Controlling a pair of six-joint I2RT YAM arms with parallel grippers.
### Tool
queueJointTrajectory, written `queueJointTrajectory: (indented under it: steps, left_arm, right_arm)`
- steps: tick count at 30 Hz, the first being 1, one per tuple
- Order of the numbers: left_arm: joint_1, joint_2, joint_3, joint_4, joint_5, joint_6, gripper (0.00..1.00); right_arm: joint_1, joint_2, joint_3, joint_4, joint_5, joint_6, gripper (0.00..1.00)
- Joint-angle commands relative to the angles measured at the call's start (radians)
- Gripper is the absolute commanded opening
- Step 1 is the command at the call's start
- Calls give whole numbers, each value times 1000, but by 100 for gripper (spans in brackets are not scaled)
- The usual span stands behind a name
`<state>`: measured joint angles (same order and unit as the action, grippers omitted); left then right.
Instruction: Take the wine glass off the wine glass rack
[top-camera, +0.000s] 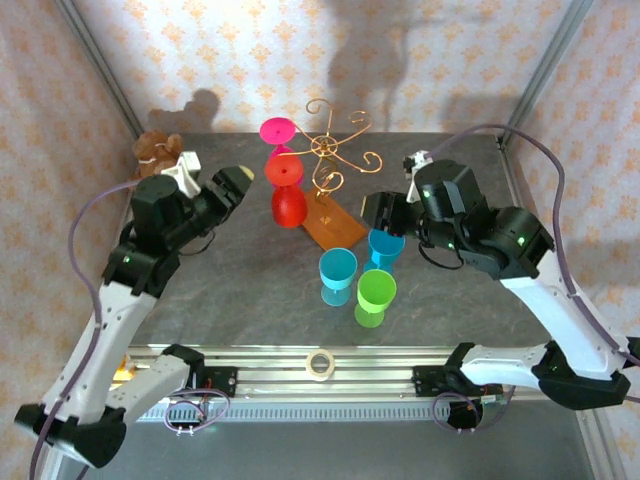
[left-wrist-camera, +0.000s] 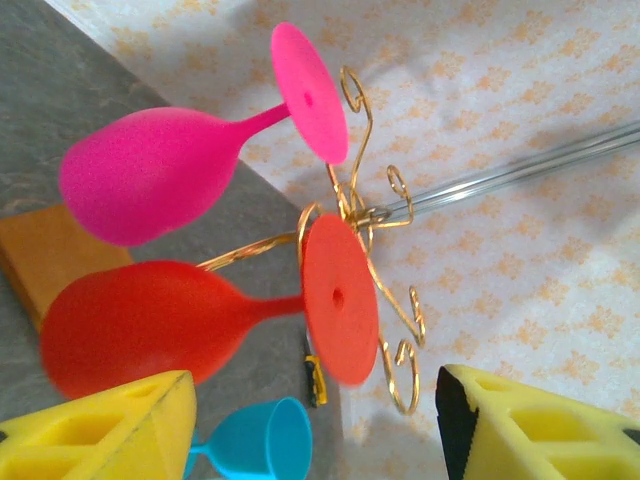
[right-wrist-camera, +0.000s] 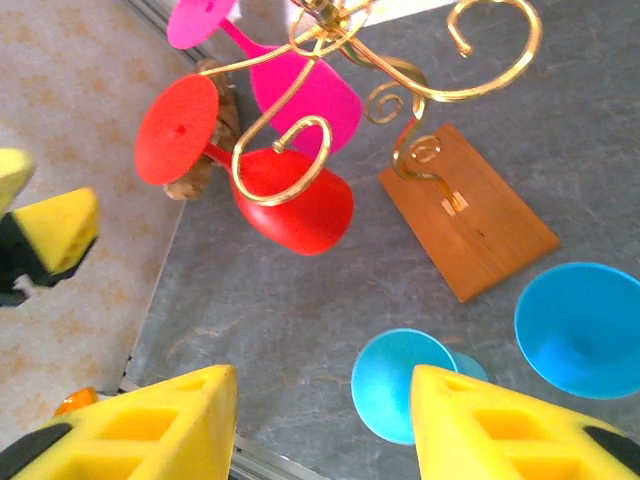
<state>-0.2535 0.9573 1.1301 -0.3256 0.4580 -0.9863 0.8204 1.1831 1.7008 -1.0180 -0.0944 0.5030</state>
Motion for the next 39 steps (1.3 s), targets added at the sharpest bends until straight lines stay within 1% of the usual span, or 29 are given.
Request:
queueJointTrajectory:
  steps: [1,7,11,19,27,34,39]
  left_arm:
    - [10,48,44,105,48,-24,64]
    - [10,91,13,176,37,-57,66]
    - [10,124,44,174,49,-45,66]
    - [9,180,53,218,77,-64,66]
    - [8,220,63,276,116,-104,58]
    - [8,221,48,289,117,-109,51]
    - [5,222,24,335,125,-142,50]
  right_arm:
    - [-27,45,27,56,-94,-48,49]
    - [-61,74,46,81,-140,-49,49]
    - [-74,80,46,94,-157,-49,49]
    - [-82,93,64,99,-149,-53,50]
    - [-87,112,86,81,-151,-57,50]
    - [-89,112,79,81,-145,-56,50]
    - [-89,110,68,85,-147,-53,50]
